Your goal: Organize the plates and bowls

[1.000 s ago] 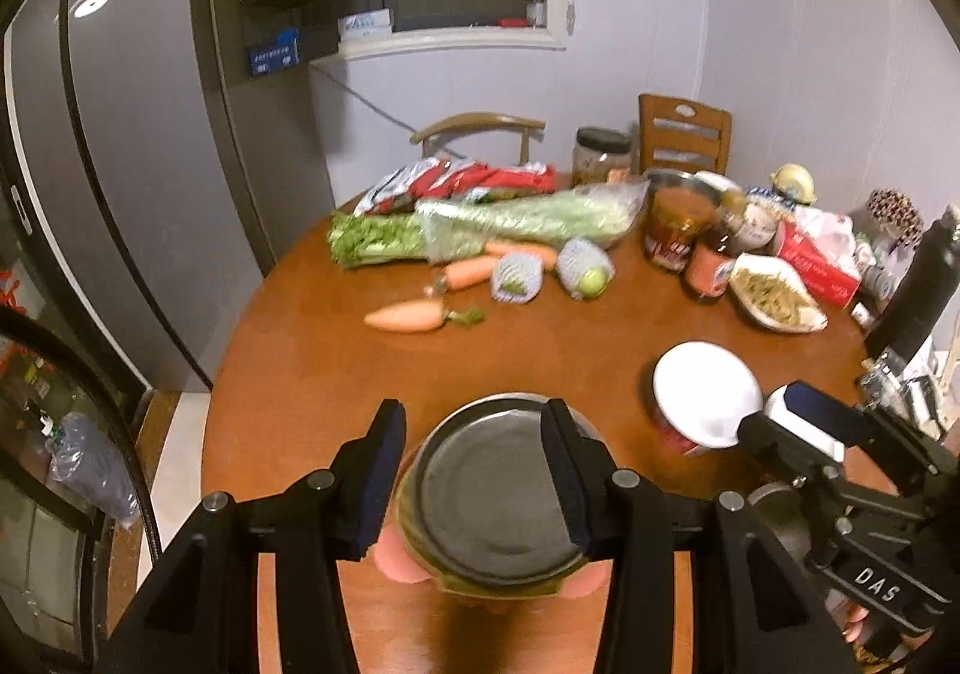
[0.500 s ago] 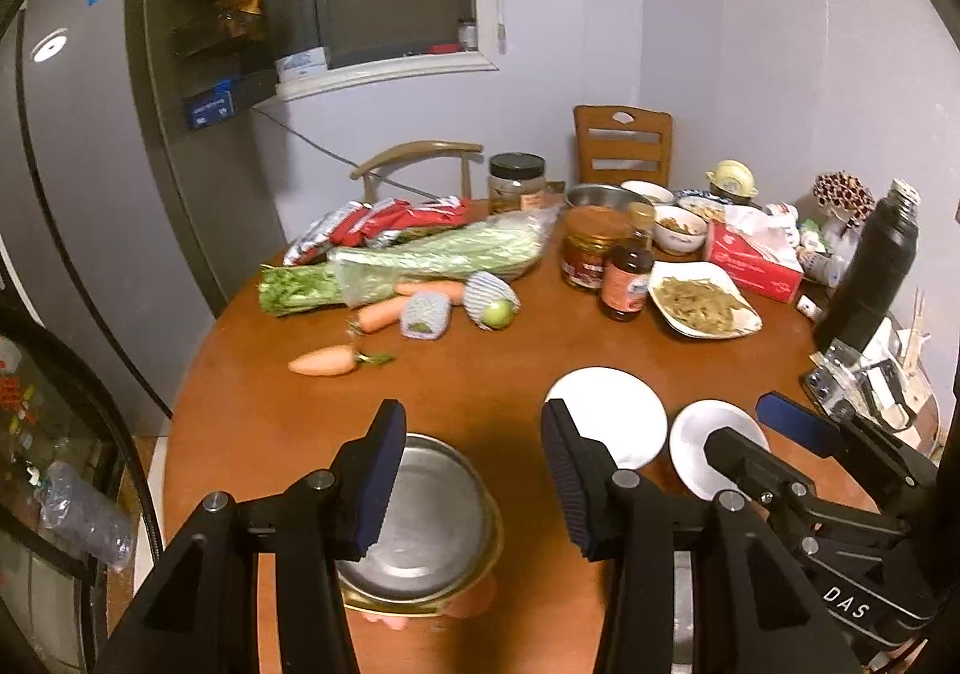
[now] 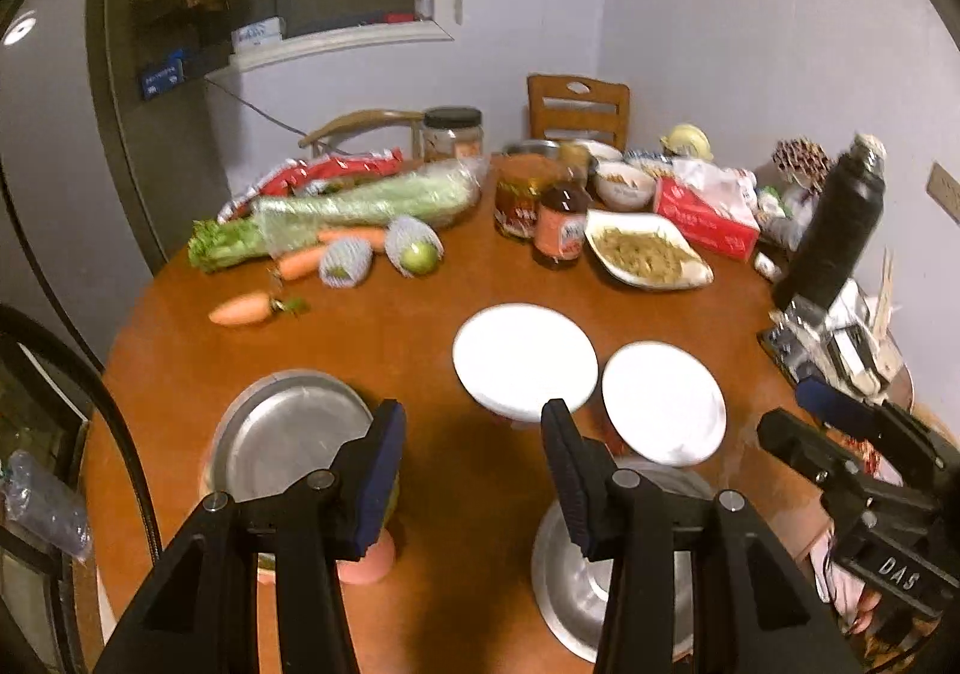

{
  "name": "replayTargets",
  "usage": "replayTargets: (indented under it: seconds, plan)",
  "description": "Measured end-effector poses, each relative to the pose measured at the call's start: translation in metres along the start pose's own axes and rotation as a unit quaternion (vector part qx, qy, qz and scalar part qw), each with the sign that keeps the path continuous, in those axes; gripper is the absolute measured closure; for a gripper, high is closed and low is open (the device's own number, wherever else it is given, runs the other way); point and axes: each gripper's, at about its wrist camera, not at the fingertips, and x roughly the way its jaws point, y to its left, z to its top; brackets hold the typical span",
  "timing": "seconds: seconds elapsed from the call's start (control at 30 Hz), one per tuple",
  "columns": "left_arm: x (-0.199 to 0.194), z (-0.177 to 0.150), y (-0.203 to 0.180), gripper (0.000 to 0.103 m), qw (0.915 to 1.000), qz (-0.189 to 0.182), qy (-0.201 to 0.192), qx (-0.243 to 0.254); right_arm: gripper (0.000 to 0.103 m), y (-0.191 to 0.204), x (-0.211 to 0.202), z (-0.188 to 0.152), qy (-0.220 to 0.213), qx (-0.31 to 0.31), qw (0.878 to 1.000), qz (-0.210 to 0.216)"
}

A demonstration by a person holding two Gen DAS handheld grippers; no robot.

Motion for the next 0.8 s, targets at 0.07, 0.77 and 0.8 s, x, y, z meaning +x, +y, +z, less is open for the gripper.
replayTargets:
  seconds: [0.07,0.77,0.8]
  plan:
    - [0.005,-0.011,-0.003,0.056,1.0,-0.002,0.008,0.005,0.044,-0.007,0.0,-0.011,0.01,0.0,1.0,-0.005]
    - [0.05,-0.073,-0.031,0.056,0.9964,-0.054,0.056,0.032,0.044,-0.023,0.035,-0.09,0.096,-0.012,0.995,-0.017]
    - [0.052,-0.074,-0.03,0.056,0.9964,-0.056,0.057,0.028,0.044,-0.023,0.036,-0.09,0.097,-0.013,0.995,-0.018]
